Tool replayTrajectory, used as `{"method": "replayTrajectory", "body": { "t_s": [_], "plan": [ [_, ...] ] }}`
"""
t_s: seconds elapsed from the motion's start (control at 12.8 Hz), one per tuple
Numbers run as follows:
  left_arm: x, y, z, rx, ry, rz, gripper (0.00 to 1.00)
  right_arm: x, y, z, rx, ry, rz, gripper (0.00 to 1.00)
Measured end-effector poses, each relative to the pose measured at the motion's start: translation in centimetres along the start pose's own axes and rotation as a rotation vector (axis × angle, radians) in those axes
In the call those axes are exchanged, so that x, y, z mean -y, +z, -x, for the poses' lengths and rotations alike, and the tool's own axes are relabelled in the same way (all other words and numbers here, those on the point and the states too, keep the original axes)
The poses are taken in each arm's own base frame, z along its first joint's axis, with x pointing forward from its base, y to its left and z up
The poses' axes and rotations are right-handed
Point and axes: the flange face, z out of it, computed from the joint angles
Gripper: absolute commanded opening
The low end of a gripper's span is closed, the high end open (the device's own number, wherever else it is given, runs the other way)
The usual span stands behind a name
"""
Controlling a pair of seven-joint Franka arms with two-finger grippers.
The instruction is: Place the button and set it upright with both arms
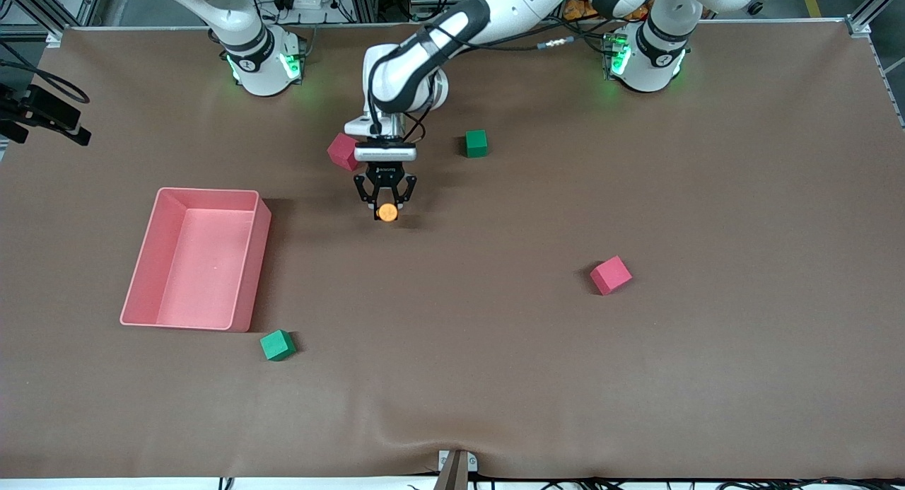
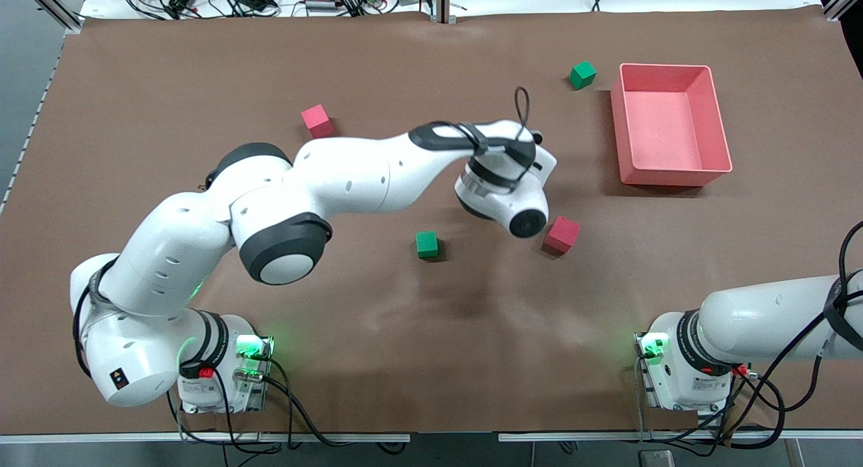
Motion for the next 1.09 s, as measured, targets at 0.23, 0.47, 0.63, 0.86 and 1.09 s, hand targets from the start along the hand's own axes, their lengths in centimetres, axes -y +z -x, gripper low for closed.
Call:
{"method": "replayTrajectory", "body": {
  "t_s": [0.23,0.47,0.63,0.86,1.09],
  "plan": [
    [1.2,0.7,4.0,-0.160,0.105,0.035,0.00,0.0,-0.1,-0.1,-0.008,0.000,0.000,1.00],
    [2.9,2.9,7.3,-0.284,0.174,0.095,0.00,0.0,-0.1,-0.2,-0.016,-0.001,0.000,1.00],
    [3.9,3.8,8.4,-0.330,0.225,0.113,0.00,0.0,-0.1,-0.3,-0.021,-0.001,0.000,1.00],
    [4.7,4.2,9.5,-0.359,0.272,0.135,0.00,0.0,-0.1,-0.3,-0.021,0.000,0.000,1.00],
    [5.2,4.5,10.2,-0.361,0.267,0.139,0.00,0.0,-0.1,-0.3,-0.021,0.000,0.000,1.00]
  ]
}}
